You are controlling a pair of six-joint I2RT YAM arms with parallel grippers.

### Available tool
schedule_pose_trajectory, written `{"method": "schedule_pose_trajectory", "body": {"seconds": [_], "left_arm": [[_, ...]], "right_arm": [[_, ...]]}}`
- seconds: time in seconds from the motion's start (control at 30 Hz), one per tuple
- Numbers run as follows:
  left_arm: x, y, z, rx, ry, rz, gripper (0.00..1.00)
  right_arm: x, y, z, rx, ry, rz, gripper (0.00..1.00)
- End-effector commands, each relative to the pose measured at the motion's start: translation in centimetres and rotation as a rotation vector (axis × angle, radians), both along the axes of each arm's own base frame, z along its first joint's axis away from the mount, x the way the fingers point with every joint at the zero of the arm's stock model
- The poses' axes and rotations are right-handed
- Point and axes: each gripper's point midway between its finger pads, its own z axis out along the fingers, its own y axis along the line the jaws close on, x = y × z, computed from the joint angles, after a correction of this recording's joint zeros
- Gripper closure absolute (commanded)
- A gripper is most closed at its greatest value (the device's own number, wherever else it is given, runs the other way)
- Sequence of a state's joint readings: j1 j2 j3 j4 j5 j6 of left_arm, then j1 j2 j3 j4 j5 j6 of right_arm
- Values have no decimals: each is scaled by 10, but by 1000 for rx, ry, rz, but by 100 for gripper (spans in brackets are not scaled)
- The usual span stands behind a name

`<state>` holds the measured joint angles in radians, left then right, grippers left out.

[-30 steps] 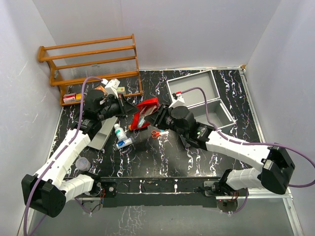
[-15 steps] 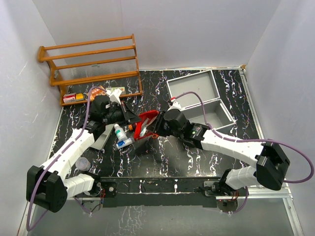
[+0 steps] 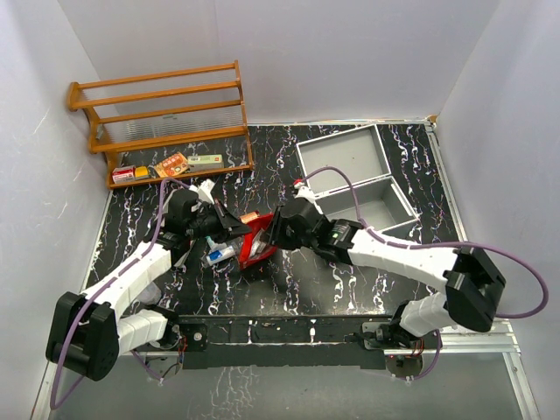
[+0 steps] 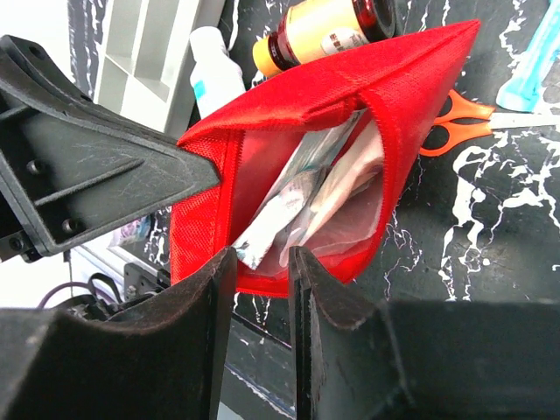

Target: Organize the medicine kit

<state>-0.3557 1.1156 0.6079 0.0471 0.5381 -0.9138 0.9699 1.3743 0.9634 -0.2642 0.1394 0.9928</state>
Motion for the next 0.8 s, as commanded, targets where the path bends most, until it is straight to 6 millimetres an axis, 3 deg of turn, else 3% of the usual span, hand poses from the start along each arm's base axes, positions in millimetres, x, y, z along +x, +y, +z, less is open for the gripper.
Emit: {"method": "schedule_pose_trajectory", "body": {"seconds": [0.0, 0.5, 0.77], "left_arm": [[-2, -3, 9, -41, -48, -9, 100], [-6, 0, 5, 4, -87, -54, 100], [-7, -2, 8, -1, -93, -64, 100]], "right_arm": [[2, 19, 12, -15, -28, 39, 71], [-7, 49, -14, -49, 20, 145, 81], [-4, 45, -40, -97, 44, 104, 86]]}}
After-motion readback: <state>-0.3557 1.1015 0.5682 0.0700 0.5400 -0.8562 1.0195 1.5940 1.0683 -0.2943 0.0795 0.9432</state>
